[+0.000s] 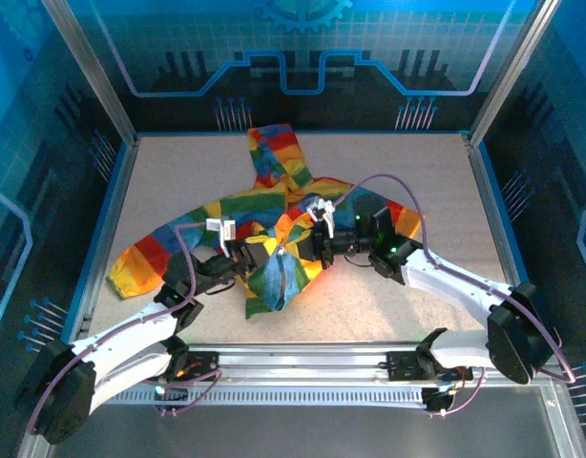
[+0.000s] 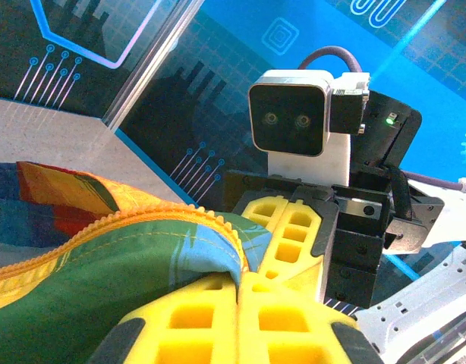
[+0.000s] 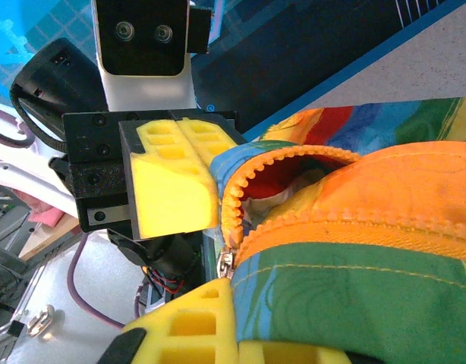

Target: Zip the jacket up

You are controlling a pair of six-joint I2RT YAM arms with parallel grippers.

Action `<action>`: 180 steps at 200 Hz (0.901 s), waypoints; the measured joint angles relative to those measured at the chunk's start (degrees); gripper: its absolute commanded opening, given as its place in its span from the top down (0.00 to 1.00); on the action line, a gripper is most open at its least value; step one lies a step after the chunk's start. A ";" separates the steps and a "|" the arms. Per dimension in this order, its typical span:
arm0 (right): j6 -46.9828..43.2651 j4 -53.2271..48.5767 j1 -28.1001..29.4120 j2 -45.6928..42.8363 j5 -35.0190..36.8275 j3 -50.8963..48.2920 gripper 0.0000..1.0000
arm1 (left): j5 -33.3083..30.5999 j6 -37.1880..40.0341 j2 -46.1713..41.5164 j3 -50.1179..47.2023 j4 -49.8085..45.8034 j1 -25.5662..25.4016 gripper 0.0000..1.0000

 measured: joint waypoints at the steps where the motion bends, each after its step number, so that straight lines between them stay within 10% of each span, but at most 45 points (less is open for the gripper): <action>1: 0.00 0.00 0.00 0.00 0.00 0.00 1.00 | 0.00 -0.02 0.00 -0.02 0.00 0.02 1.00; 180: -0.22 1.22 -1.40 1.84 -3.67 -0.02 1.00 | 3.04 0.20 -2.29 -0.04 -8.22 0.28 1.00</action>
